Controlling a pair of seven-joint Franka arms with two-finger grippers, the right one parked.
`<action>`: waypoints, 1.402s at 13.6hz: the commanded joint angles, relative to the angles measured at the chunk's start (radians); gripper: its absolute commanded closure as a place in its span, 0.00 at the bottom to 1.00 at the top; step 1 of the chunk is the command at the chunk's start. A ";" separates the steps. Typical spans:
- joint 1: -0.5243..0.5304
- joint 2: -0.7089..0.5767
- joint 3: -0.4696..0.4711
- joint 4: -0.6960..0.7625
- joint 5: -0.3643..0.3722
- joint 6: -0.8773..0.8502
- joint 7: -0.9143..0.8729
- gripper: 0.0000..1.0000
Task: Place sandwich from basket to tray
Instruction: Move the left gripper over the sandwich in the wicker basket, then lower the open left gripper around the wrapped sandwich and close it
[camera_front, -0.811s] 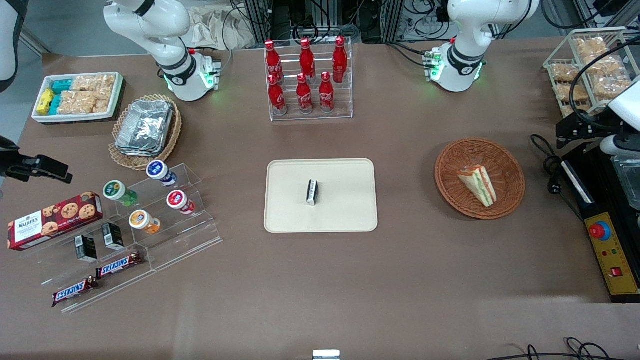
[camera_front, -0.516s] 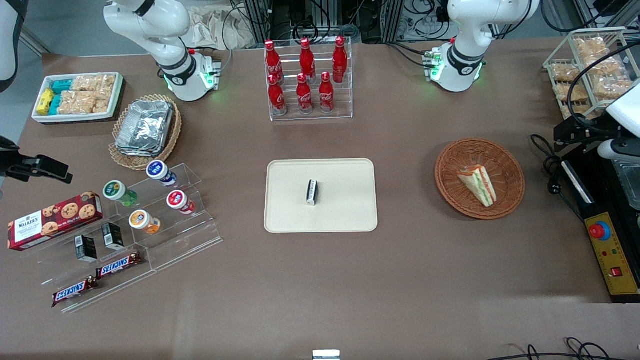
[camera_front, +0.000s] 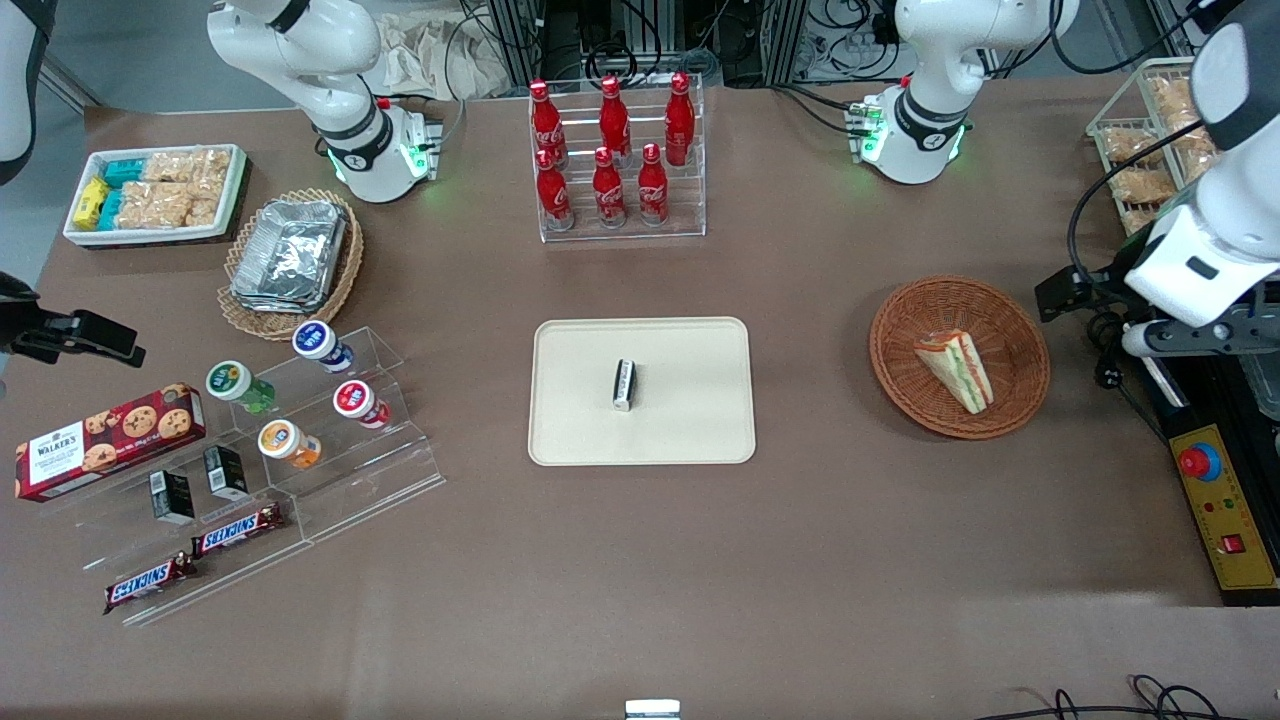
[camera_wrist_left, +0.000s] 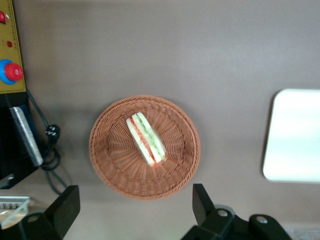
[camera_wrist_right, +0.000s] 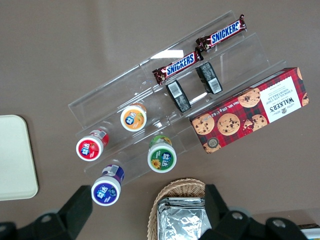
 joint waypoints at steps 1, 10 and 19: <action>-0.004 -0.202 -0.008 -0.369 -0.001 0.255 -0.183 0.00; 0.009 -0.132 -0.008 -0.730 0.005 0.765 -0.427 0.00; 0.028 0.062 -0.003 -0.786 0.002 0.998 -0.517 0.00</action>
